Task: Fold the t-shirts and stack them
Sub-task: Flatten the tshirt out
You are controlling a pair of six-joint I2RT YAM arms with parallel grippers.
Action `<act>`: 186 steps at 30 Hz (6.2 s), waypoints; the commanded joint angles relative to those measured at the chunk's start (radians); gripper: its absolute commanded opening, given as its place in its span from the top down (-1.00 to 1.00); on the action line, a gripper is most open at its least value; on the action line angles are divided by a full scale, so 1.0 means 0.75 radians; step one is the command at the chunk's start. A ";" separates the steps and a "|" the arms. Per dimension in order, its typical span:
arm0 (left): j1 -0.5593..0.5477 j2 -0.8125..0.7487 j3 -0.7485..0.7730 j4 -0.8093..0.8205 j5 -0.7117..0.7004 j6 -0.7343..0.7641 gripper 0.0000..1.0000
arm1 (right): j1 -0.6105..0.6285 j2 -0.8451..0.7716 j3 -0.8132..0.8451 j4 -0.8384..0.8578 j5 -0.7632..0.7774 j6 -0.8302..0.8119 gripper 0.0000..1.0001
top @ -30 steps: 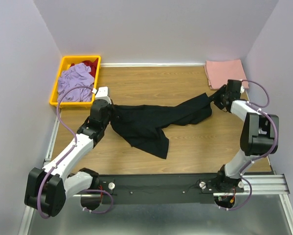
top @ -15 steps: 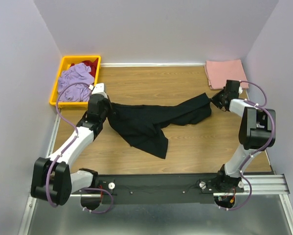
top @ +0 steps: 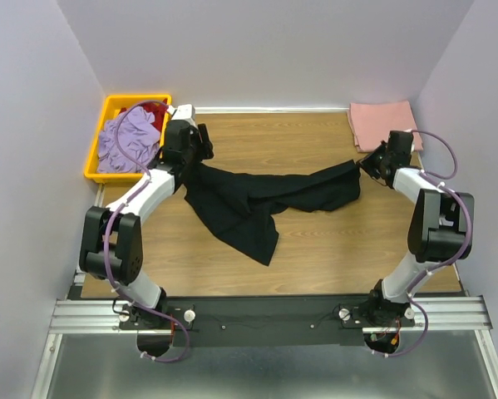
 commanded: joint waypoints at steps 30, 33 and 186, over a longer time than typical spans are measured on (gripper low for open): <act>-0.192 -0.184 -0.485 -0.474 0.182 -0.387 0.19 | 0.005 -0.142 -0.139 -0.016 -0.084 -0.109 0.99; -0.200 -0.188 -0.481 -0.506 0.145 -0.393 0.17 | 0.005 -0.142 -0.137 -0.014 -0.082 -0.109 0.99; 0.275 0.245 0.345 -0.008 0.503 0.008 1.00 | -0.015 -0.096 0.172 0.051 0.090 -0.418 0.99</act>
